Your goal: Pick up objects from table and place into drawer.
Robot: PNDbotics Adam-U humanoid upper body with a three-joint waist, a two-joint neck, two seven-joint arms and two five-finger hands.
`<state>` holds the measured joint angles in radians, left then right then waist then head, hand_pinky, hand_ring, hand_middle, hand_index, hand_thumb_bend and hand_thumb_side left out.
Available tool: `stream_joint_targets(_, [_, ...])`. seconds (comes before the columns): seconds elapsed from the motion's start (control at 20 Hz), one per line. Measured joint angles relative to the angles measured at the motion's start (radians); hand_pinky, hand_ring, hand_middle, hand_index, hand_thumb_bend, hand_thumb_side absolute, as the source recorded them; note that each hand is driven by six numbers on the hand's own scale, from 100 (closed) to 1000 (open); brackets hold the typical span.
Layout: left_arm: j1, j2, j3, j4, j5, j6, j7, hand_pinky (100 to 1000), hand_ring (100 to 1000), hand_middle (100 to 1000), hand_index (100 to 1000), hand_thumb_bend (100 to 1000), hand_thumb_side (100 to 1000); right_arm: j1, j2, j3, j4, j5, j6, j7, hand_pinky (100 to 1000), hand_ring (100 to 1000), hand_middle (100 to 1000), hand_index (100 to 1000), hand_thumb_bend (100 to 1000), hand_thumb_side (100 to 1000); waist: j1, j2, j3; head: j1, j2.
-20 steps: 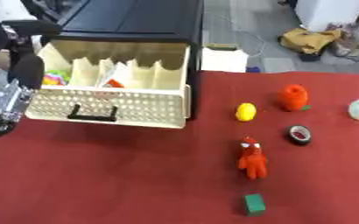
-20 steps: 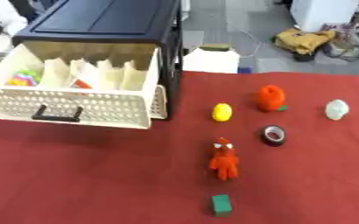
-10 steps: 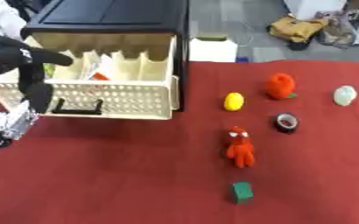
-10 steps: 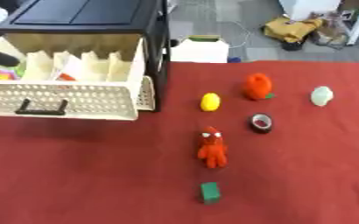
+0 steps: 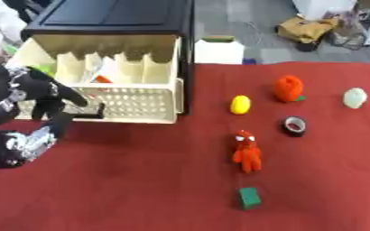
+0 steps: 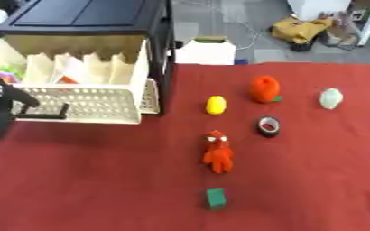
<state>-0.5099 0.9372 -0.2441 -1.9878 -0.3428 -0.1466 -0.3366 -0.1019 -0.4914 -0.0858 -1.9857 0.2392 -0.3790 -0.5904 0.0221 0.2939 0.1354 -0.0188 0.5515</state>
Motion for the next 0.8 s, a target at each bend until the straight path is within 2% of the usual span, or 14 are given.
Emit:
stream_joint_targets(0.35, [0.004, 0.004, -0.020, 0.000, 0.006, 0.057, -0.146, 404, 366, 478, 788, 100, 1000, 0.015, 0.005, 0.000, 0.000, 0.017, -0.004, 0.002, 692, 774, 596, 726, 100, 925, -0.001, 0.000, -0.006, 0.018, -0.004])
stream_joint_targets(0.6, [0.004, 0.004, -0.038, 0.000, -0.010, 0.091, -0.224, 452, 493, 520, 802, 100, 1000, 0.015, 0.007, 0.000, 0.000, 0.022, -0.004, 0.003, 693, 773, 594, 726, 100, 923, -0.004, 0.000, -0.007, 0.030, -0.009])
stream_joint_targets(0.8, [0.009, 0.004, -0.059, 0.000, -0.013, 0.124, -0.269, 541, 592, 575, 825, 100, 1000, 0.015, 0.014, 0.000, 0.000, 0.023, -0.002, 0.004, 692, 767, 595, 725, 100, 916, -0.005, 0.003, -0.008, 0.036, -0.017])
